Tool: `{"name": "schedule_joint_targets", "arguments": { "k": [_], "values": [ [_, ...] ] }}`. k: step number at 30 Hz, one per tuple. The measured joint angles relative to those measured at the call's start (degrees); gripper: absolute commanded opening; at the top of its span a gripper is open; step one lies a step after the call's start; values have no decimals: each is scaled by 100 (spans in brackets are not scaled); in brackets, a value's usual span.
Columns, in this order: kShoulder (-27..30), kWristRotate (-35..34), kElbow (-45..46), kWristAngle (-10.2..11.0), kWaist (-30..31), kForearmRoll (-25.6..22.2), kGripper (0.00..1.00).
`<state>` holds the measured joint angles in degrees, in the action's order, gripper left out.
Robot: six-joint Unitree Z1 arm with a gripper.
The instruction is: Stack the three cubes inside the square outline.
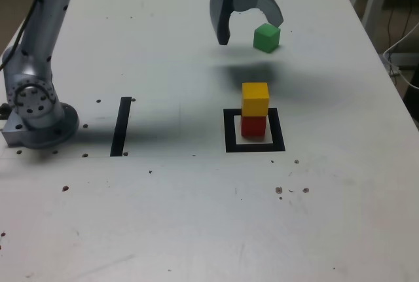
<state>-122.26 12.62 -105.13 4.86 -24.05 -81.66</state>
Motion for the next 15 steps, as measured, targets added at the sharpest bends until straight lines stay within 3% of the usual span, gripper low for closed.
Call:
{"name": "schedule_joint_targets", "arguments": {
  "k": [15],
  "values": [
    [-753,-883,-1006,-175,-452,-112,99]
  ]
}}
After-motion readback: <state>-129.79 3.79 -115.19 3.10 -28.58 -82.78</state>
